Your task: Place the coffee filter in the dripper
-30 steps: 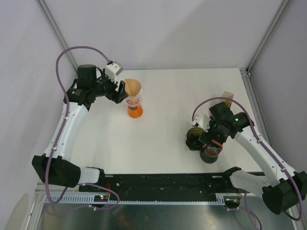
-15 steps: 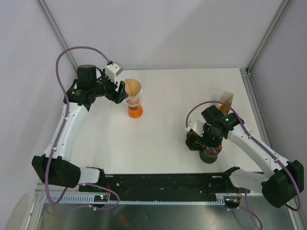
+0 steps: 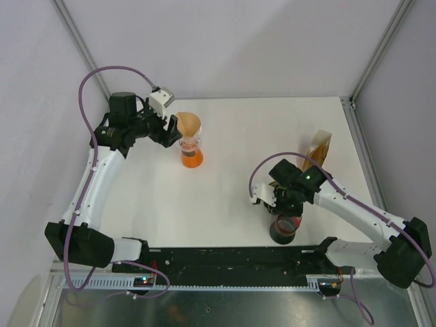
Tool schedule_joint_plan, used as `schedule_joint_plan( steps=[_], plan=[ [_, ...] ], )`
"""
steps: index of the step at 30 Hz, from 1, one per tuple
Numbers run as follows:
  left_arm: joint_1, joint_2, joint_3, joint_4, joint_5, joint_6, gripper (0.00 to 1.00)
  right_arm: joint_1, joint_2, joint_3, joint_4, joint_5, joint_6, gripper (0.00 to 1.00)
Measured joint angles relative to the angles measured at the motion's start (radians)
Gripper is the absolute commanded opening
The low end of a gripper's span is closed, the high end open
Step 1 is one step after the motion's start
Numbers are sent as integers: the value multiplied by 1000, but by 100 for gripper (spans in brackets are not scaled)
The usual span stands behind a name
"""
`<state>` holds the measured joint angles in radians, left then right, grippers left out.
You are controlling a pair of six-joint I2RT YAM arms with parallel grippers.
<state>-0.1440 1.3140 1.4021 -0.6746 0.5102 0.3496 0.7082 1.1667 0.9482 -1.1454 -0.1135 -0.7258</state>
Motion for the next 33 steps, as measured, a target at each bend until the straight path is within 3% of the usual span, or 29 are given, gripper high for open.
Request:
schedule_joint_plan(
  steps=[3, 11, 22, 28, 33],
  plan=[
    [0, 0, 0, 0, 0, 0, 78, 60, 19, 12, 3, -16, 7, 1],
    [0, 0, 0, 0, 0, 0, 78, 209, 176, 121, 80, -27, 11, 0],
    [0, 0, -2, 0, -3, 1, 78, 159, 441, 348, 238, 80, 37, 0],
    [0, 0, -2, 0, -10, 4, 79, 78, 493, 401, 361, 103, 37, 14],
    [0, 0, -2, 0, -13, 10, 79, 42, 539, 420, 496, 149, 18, 38]
  ],
)
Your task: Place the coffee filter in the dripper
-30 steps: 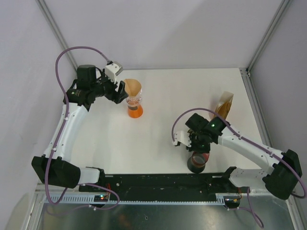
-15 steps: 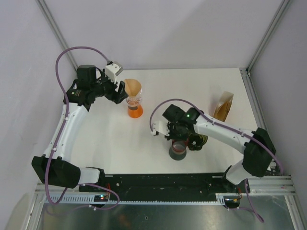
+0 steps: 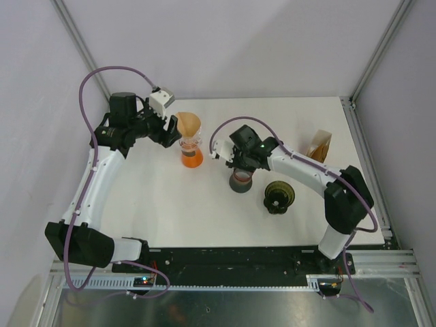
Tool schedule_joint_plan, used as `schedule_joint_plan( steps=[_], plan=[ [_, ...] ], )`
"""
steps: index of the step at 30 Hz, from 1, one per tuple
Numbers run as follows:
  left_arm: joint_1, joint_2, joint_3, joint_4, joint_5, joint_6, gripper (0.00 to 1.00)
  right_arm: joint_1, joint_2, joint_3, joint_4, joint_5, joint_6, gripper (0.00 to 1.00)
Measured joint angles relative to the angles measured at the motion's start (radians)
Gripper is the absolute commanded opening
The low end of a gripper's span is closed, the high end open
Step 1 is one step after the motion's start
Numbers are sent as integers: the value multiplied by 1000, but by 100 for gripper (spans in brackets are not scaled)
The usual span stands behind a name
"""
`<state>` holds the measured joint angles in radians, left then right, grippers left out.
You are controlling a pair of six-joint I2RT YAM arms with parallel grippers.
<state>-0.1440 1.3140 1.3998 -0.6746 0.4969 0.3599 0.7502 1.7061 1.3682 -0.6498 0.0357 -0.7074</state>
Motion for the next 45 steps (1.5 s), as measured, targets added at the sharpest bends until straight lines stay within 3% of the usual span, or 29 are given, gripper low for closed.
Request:
schedule_joint_plan(
  steps=[6, 14, 17, 19, 26, 29, 35, 39, 45],
  plan=[
    [0, 0, 0, 0, -8, 0, 79, 6, 69, 9, 37, 68, -7, 60],
    [0, 0, 0, 0, -16, 7, 80, 60, 66, 45, 53, 149, -19, 74],
    [0, 0, 0, 0, -16, 8, 80, 77, 42, 51, 64, 166, -28, 94],
    [0, 0, 0, 0, -18, 8, 80, 82, 10, 52, 67, 175, -33, 98],
    [0, 0, 0, 0, -19, 8, 81, 73, -163, 47, 128, 183, -40, 99],
    [0, 0, 0, 0, -10, 8, 80, 43, -277, -1, 212, 142, 32, 99],
    [-7, 0, 0, 0, 33, 6, 80, -199, -566, -144, 381, -126, 254, 98],
    [-18, 0, 0, 0, 49, 6, 80, -248, -649, -164, 304, -238, 256, 97],
    [-21, 0, 0, 0, 65, 6, 80, -257, -665, -267, 44, -323, 85, 95]
  ],
)
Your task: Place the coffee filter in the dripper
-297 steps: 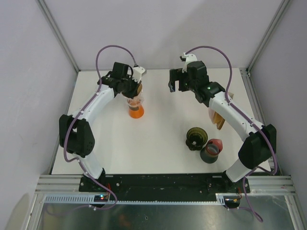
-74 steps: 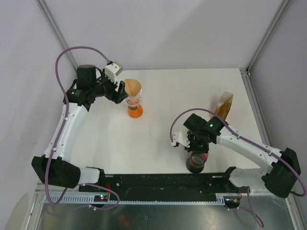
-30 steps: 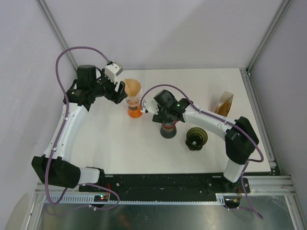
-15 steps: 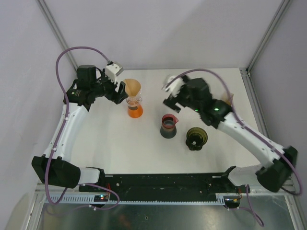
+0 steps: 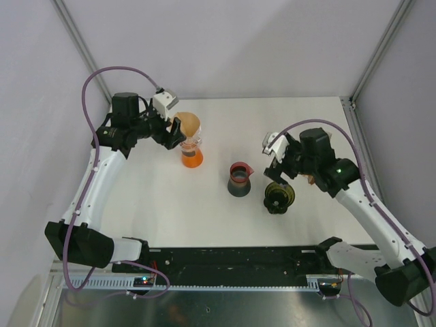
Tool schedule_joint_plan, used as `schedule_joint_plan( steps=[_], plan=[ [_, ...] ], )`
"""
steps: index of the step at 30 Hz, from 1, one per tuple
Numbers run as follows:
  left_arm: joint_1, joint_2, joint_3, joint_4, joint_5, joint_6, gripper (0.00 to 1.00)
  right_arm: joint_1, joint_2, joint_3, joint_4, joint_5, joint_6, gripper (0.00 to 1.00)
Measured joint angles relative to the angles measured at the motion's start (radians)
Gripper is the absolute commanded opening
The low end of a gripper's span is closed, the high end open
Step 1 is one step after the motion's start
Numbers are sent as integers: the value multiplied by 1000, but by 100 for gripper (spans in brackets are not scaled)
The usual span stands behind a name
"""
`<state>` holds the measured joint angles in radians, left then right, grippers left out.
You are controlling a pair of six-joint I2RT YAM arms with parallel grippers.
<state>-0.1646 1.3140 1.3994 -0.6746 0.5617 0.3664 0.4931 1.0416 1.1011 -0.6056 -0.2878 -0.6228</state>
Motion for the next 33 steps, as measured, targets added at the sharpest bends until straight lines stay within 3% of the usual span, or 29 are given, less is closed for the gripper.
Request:
schedule_joint_plan(
  steps=[8, 11, 16, 21, 27, 33],
  plan=[
    [-5, -5, 0, 0, 16, 0, 80, -106, 194, -32, -189, -19, -156, 88],
    [-5, -13, 0, 0, 19, 0, 81, -144, 253, -46, -203, -40, -190, 87],
    [-5, -14, 0, 0, 23, 0, 80, -198, 327, -47, -192, -72, -233, 69],
    [-5, -14, 0, 0, 22, 0, 81, -203, 432, -47, -186, -97, -260, 68],
    [-6, -14, 0, 0, 21, 0, 81, -210, 475, -47, -185, -125, -281, 34],
    [-6, -14, 0, 0, 17, 1, 81, -209, 488, -47, -203, -146, -297, 21]
  ],
)
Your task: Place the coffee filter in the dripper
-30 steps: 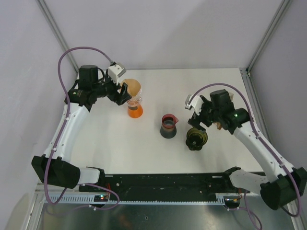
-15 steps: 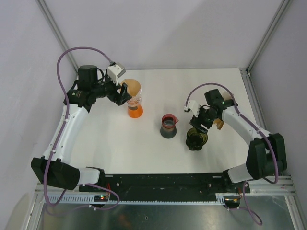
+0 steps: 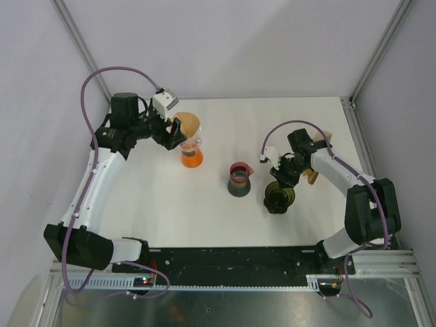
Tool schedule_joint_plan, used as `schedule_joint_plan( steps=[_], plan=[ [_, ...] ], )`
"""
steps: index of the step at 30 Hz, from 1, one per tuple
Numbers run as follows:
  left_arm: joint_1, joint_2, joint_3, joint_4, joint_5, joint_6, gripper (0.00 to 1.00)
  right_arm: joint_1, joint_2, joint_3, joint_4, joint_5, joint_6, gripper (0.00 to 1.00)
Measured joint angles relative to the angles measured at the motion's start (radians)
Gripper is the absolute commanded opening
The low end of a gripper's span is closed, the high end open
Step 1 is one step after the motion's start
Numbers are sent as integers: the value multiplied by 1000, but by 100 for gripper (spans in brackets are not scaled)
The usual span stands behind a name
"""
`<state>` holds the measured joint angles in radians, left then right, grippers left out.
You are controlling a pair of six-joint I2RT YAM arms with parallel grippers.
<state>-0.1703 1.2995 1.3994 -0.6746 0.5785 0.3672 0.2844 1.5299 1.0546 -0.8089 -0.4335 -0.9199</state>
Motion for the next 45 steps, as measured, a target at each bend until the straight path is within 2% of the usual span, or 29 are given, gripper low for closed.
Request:
schedule_joint_plan(
  steps=[3, 5, 10, 17, 23, 31, 37, 45],
  plan=[
    [0, 0, 0, 0, 0, 0, 81, 8, 5, 1, -10, -13, 1, 5],
    [0, 0, 0, 0, -1, 0, 81, 21, 5, 5, -27, -32, 5, 1],
    [0, 0, 0, 0, -7, 0, 81, 89, -23, 13, -64, -69, 1, 0],
    [0, 0, 0, 0, -7, 0, 81, 265, -117, 6, -91, -64, -14, 0],
    [0, 0, 0, 0, -7, 0, 81, 369, -196, 6, -60, -82, 85, 0],
    [0, 0, 0, 0, -7, 0, 81, 415, -218, 6, 62, -121, 342, 0],
    [0, 0, 0, 0, -7, 0, 81, 442, -288, 24, 157, -135, 644, 0],
    [0, 0, 0, 0, -6, 0, 81, 357, -282, 175, 188, -117, 987, 0]
  ],
)
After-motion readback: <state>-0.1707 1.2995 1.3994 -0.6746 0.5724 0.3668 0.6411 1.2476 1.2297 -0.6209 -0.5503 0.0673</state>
